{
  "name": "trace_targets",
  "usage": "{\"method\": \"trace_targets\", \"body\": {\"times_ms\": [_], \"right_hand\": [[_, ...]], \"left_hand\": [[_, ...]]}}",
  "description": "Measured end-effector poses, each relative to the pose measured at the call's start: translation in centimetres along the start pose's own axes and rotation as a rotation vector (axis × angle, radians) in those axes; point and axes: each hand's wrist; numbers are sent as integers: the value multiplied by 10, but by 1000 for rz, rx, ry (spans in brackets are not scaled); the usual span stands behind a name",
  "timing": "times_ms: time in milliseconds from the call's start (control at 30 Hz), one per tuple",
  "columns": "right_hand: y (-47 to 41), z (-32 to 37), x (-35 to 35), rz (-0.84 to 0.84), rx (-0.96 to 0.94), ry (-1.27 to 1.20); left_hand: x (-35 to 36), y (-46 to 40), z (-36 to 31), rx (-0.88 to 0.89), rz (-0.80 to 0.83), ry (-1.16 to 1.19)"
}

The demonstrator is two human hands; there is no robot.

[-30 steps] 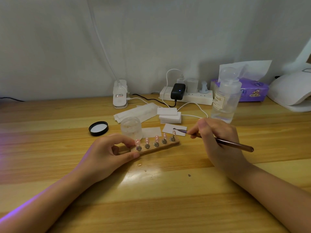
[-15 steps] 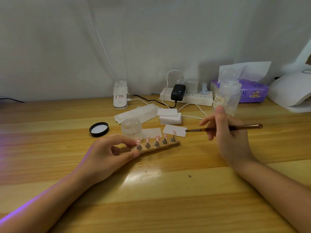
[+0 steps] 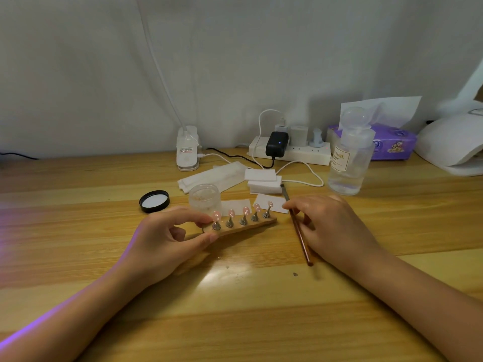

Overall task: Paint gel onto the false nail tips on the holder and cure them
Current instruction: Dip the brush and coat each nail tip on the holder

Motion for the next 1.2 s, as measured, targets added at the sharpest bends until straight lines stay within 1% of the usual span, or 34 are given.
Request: {"method": "trace_targets", "body": {"times_ms": [233, 400, 533, 567, 633, 700, 767, 867, 933, 1000, 1067, 1133, 1200], "right_hand": [[2, 1, 0, 16, -21, 28], [1, 2, 1, 72, -33, 5], [2, 3, -2, -11, 8, -48], [2, 3, -2, -34, 27, -93], [1, 6, -4, -70, 75, -273], [-2, 8, -8, -40, 127, -494], [-6, 8, -16, 101, 196, -716], [-9, 1, -35, 387, 285, -1103], [-10, -6, -47, 502, 300, -1263], [-10, -11, -57, 545, 300, -1347], [-9, -15, -68, 529, 294, -1372], [-8, -19, -79, 480, 311, -1343], [-3, -26, -91, 383, 355, -1313]], "left_hand": [[-6, -1, -1, -163, -57, 114], [-4, 1, -9, -109, -6, 200], [-3, 1, -12, -57, 1, 211], [-3, 1, -13, -40, -1, 210], [-3, 1, -14, 3, 0, 206], [-3, 2, -15, 52, 6, 197], [-3, 2, -16, 79, -3, 184], [-2, 2, -18, 95, -29, 162], [0, 2, -21, 146, -31, 135], [2, 1, -23, 211, -23, 115], [4, -2, -26, 234, -6, 123], [8, -7, -28, 211, -6, 152], [14, -9, -28, 159, 7, 144]]}}
Point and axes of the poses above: each hand's wrist, its own y-axis away from the middle knuckle, its own x-axis out of the palm, z = x × y, and after that the axes turned 10 degrees about z, right-handed
